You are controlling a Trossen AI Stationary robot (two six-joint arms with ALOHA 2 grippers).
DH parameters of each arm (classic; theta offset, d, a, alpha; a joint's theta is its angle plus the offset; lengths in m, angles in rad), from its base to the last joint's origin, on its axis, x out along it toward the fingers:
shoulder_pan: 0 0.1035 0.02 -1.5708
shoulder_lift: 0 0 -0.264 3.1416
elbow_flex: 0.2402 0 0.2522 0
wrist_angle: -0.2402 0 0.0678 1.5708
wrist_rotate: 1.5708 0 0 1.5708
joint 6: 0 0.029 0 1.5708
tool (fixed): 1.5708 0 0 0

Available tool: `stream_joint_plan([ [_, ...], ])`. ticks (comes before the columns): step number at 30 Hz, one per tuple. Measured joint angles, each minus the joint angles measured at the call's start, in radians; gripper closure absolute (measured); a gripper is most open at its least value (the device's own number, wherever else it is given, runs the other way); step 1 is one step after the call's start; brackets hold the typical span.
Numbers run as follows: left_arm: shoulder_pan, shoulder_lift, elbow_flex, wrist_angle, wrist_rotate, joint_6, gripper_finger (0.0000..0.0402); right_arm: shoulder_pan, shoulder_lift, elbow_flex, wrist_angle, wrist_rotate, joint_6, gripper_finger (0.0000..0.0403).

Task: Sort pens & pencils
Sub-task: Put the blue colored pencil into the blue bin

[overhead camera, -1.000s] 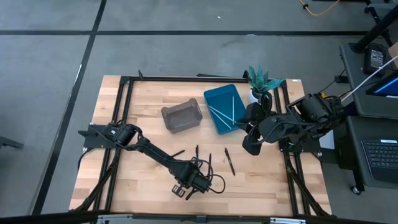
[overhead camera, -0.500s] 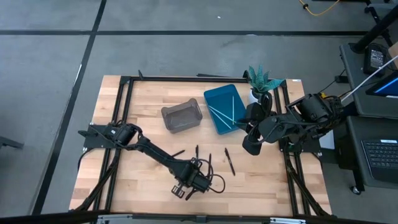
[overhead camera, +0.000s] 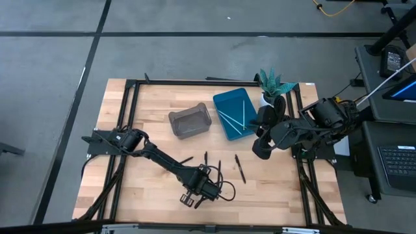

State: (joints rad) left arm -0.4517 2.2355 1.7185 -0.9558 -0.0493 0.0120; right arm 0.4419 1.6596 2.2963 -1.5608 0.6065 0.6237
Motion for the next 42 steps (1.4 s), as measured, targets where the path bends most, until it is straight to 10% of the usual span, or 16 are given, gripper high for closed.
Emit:
stream_joint_plan([
  [42, 0.123, -0.227, -0.001, -0.022, -0.174, -0.088, 0.0362, -0.199, 0.000, 0.000, -0.010, 0.066, -0.060, 0.0325],
])
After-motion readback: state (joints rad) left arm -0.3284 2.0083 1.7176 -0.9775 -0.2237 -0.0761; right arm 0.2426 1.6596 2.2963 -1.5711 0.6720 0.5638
